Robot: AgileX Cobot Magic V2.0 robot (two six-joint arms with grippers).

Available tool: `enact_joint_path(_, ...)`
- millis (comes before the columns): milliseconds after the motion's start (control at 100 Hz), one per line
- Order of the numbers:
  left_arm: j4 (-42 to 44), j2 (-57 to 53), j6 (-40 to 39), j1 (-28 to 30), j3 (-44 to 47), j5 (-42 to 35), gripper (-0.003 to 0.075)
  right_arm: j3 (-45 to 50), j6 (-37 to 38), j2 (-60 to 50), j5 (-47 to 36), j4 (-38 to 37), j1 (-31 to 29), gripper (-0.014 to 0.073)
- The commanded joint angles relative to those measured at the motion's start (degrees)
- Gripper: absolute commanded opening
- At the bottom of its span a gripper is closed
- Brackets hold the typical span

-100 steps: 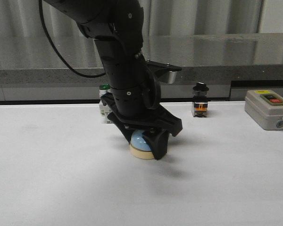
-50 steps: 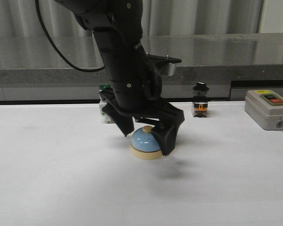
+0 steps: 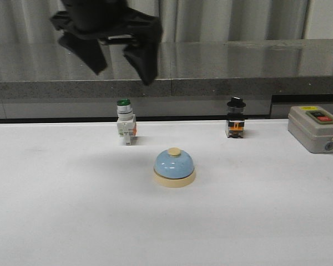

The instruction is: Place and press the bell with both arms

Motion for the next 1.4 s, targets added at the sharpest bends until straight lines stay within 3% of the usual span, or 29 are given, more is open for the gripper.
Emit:
enact_joint_path(0, 0.4, -7.1, -0.9, 4.3, 2.8, -4.1, 0.0672, -0.9, -0.8, -0.9, -4.8, -0.6, -0.3, -0.0060)
enact_joint_path(410, -1.4, -26.3, -4.4, 23.7, 27.4, -14.4, 0.0672, -0.9, -0.8, -0.9, -4.8, -0.6, -0.3, -0.0060)
enact_joint_path(670, -2.5, -41.9, -5.2, 25.6, 39.9, -15.5, 0.0672, -0.9, -0.8, -0.9, -4.8, -0.6, -0.3, -0.0060)
enact_joint_path(950, -2.9, -59.8, -5.2, 25.6, 46.5, -13.8, 0.0658, -0.9, -0.8, -0.9, -4.8, -0.6, -0.3, -0.0060)
enact_joint_path(1070, -2.3, -65.3, -5.2, 25.6, 47.0, -13.3, 0.0555, -0.9, -0.8, -0.9, -4.8, -0.6, -0.3, -0.0060)
enact_joint_path(1140, -1.7, -67.3, -5.2, 25.6, 47.0, -13.1, 0.0438, -0.9, -0.8, -0.9, -4.8, -0.6, -0.3, -0.0060)
enact_joint_path(1330, -1.2, -68.7, -5.2, 25.6, 47.0, -13.1, 0.0027, -0.9, -0.8, -0.9, -4.8, -0.6, -0.3, -0.0060)
enact_joint_path(1360, -1.2, -68.7, -5.2, 25.6, 47.0, -13.1, -0.0023, -0.9, -0.8, -0.9, -4.8, -0.6, -0.3, -0.0060)
enact_joint_path(1390, -1.2, -68.7, -5.2, 25.6, 47.0, -13.1, -0.0018, -0.9, -0.8, -0.9, -4.8, -0.6, -0.3, -0.0060)
